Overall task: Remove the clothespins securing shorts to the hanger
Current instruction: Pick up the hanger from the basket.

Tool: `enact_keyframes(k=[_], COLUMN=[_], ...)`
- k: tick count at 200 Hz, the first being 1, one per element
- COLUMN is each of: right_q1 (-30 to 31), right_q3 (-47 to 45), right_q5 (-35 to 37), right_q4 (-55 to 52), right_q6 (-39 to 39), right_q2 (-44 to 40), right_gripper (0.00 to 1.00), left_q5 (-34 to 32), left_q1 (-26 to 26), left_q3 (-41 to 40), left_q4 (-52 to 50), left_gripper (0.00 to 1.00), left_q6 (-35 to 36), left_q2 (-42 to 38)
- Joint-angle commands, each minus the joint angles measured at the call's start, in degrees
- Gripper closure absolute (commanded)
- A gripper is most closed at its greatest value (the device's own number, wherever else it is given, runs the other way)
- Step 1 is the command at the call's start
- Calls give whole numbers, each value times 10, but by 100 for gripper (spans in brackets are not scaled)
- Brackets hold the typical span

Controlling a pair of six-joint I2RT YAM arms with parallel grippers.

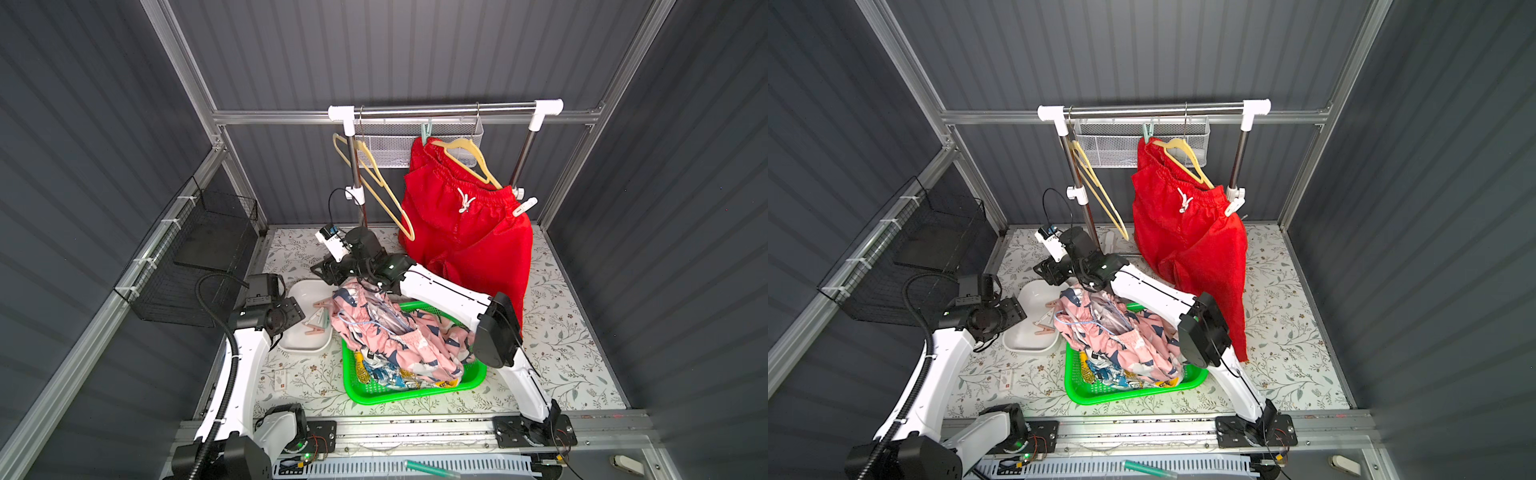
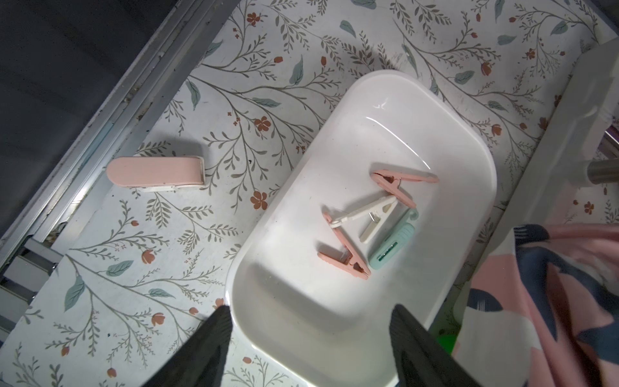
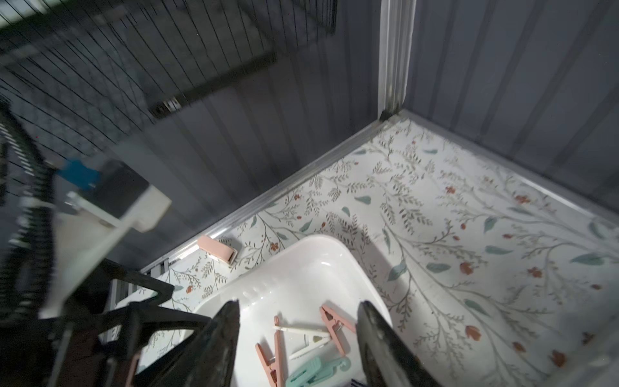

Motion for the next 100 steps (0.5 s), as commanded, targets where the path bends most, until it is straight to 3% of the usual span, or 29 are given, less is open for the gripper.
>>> enact_keyframes(k=[1, 44, 100], right_q1=[-2, -3, 18], right_q3=[-30, -145, -403], right_q5=[21, 40, 94], right_q4=[18, 40, 98], right_q6=[-19, -30, -49], right_q2=[-43, -149, -351], right_gripper=[41, 37, 36], left_q5=[23, 59, 107], left_q1=[5, 4, 0], left_q3=[-5, -7, -15], left_q4=[3, 12, 29], left_gripper=[22, 16, 5], left_q6=[3, 25, 45], left_q2=[-1, 3, -13])
